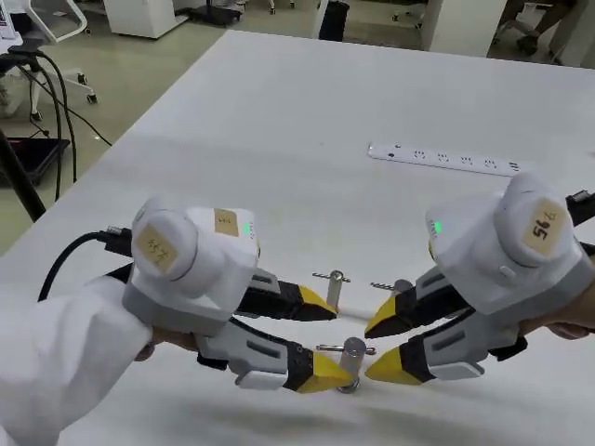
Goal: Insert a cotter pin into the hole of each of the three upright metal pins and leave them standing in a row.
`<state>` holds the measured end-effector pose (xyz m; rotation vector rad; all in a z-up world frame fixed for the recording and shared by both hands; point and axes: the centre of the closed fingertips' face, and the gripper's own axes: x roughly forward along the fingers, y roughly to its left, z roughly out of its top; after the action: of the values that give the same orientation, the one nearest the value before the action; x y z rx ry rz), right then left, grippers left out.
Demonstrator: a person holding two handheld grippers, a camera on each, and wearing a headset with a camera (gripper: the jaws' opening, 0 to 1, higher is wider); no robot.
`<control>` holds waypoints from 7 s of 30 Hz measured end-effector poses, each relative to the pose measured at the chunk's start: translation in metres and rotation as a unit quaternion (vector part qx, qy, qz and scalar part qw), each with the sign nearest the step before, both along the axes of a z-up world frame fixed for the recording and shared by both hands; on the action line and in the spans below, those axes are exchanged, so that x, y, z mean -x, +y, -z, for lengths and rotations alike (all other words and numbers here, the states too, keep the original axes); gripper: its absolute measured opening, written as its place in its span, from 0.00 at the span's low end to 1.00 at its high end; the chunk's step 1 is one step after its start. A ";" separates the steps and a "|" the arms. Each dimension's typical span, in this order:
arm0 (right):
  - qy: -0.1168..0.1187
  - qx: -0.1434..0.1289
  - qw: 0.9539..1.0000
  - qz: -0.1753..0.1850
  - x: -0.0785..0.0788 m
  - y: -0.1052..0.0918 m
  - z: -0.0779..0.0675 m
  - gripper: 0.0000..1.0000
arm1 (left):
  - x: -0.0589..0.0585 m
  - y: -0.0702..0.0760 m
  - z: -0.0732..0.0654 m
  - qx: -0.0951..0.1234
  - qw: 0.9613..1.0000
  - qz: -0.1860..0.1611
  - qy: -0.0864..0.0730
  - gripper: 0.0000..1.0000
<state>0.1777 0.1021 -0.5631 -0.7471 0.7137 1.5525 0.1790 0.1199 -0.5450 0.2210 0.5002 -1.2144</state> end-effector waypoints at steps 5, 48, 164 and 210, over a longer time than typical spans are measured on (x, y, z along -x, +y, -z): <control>0.004 0.002 1.000 0.002 0.000 0.004 0.003 0.17 | 0.006 0.012 0.007 -0.019 1.000 -0.004 -0.003 0.51; -0.001 0.016 1.000 -0.016 0.003 0.020 0.021 0.09 | 0.023 0.017 0.014 0.009 0.998 -0.057 0.038 0.99; -0.039 -0.151 0.977 0.148 -0.056 -0.084 -0.037 0.61 | 0.014 0.033 -0.003 0.027 0.985 -0.160 0.052 0.96; 0.043 -0.159 0.930 0.329 0.009 -0.140 -0.021 0.98 | 0.022 0.042 -0.022 0.069 0.953 -0.288 0.064 0.90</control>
<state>0.1685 -0.0376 -0.5421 -0.1589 0.6639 1.0425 0.1570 0.1618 -0.5234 -0.1235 0.5421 -0.6889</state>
